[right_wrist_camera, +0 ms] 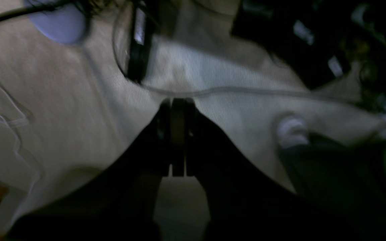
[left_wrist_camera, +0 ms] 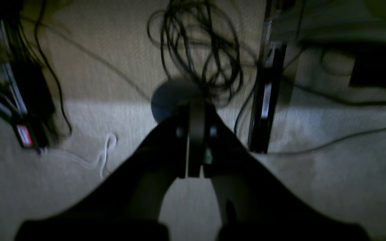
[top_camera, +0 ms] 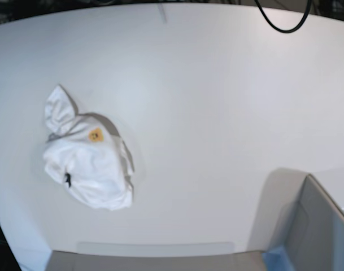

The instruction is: Layout the t-shirt on the table in an organized manner, then fold the t-shirt properly

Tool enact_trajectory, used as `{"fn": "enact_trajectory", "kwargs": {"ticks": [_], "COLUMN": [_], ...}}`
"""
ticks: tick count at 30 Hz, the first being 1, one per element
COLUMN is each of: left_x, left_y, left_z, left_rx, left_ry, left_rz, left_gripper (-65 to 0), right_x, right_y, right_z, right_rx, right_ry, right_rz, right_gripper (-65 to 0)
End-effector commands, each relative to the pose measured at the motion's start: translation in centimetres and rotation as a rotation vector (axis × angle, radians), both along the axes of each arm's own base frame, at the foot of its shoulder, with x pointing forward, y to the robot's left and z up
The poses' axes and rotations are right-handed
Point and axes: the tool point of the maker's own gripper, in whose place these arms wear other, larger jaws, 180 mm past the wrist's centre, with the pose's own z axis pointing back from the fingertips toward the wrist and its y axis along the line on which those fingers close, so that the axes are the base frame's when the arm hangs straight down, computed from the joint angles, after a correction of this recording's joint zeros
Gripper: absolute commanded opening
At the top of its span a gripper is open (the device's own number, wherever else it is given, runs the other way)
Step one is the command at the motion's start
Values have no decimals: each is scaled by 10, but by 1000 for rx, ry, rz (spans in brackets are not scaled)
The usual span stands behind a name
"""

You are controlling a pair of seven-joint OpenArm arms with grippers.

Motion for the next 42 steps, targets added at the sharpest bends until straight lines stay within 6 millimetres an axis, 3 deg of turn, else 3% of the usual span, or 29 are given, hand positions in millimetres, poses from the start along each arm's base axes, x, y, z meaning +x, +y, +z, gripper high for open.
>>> {"fn": "enact_trajectory", "kwargs": {"ticks": [1,6,14,18,22,28,34,37,42], "left_x": [-5,3,19,30,52,99,145,156,183], "left_y": [1,10,29,42,72,98,79,48,8], "left_z": [8,38,105,147,187,242,284,282,278], "left_rx": [6,23,53,74,166,271,261,148,34], "left_ry": [-12,-89,-214,-275,-352,-497,-644,-691,-794], "left_rz": [-7,-29,-117,-176,-178,-212,-240,-261,-218], "left_gripper": [-650,-650,-650,-650,-650,-650,-650,-650,-650], "right_x": [-10,-15,-5,11,44,126,163,169,212], "right_y": [0,12,41,25,3,-22,-41,-55,-81], "right_z": [7,33,112,150,184,238,275,280,296], "right_rx": [9,57,202,197,169,145,103,65,17], "right_ry": [-7,-69,-166,-231,-338,-605,-733,-766,-907], "right_rz": [-1,-11,-200,-287,-375,-435,-428,-419,-366], "right_gripper": [-649,-649,-649,-649,-649,-649,-649,-649,-648]}}
